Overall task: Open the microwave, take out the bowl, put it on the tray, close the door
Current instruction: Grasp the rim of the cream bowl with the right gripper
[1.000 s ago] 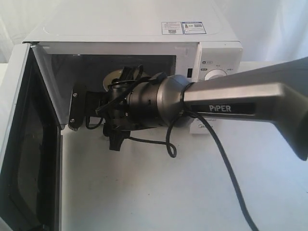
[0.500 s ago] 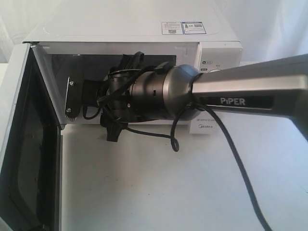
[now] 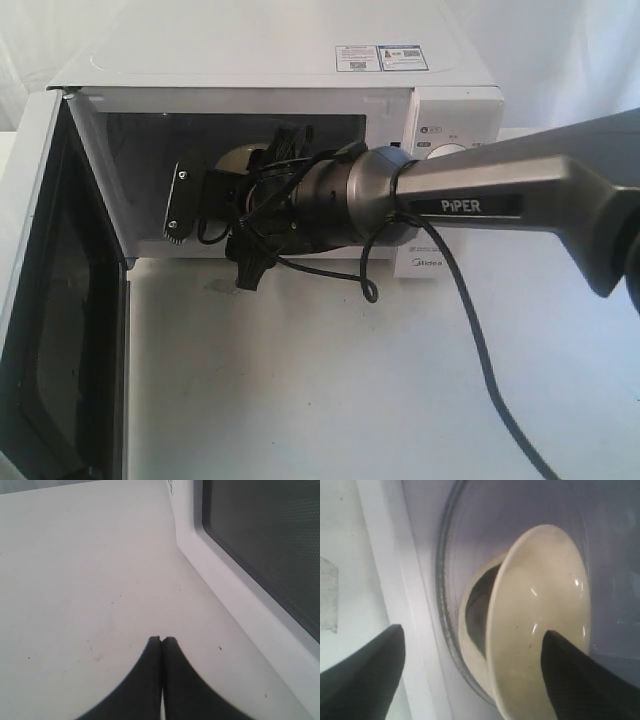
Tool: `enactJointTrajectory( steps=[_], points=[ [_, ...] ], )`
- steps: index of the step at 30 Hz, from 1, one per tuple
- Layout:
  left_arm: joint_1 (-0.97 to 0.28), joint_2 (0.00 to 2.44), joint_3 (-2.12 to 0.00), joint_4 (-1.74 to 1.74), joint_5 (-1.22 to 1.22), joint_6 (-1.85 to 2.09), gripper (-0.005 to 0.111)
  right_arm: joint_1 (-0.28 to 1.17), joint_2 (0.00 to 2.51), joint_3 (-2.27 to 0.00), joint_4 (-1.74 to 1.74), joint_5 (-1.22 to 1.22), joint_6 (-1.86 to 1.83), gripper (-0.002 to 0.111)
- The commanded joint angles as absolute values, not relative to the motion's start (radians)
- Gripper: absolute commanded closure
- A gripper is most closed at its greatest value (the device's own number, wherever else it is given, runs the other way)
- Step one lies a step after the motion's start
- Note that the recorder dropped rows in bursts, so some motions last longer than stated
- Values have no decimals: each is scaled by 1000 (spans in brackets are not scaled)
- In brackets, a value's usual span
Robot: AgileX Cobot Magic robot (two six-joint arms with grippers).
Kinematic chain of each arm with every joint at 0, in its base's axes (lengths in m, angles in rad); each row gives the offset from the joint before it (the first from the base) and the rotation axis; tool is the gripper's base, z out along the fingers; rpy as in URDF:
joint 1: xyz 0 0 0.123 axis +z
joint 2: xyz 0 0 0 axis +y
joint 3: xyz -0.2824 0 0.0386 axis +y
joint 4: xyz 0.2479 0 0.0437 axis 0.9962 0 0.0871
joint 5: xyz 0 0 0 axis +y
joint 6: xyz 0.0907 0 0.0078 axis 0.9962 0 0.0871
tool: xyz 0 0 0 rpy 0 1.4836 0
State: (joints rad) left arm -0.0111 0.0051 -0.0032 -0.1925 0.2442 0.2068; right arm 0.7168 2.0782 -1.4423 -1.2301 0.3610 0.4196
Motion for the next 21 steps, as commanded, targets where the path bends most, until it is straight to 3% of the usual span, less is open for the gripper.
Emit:
enactJointTrajectory(
  steps=[1, 8, 18, 19, 21],
  points=[
    [-13, 0, 0, -204, 248, 210, 107, 695, 2092, -1465, -1250, 333, 456, 38],
    [-13, 0, 0, -204, 248, 210, 107, 695, 2108, -1479, -1250, 305, 457, 50],
    [-13, 0, 0, -204, 248, 210, 107, 695, 2121, -1479, -1250, 298, 461, 52],
    [-13, 0, 0, -204, 248, 210, 107, 695, 2121, -1479, -1250, 298, 461, 55],
    [-13, 0, 0, -204, 248, 210, 107, 695, 2121, -1479, -1250, 298, 461, 77]
  ],
)
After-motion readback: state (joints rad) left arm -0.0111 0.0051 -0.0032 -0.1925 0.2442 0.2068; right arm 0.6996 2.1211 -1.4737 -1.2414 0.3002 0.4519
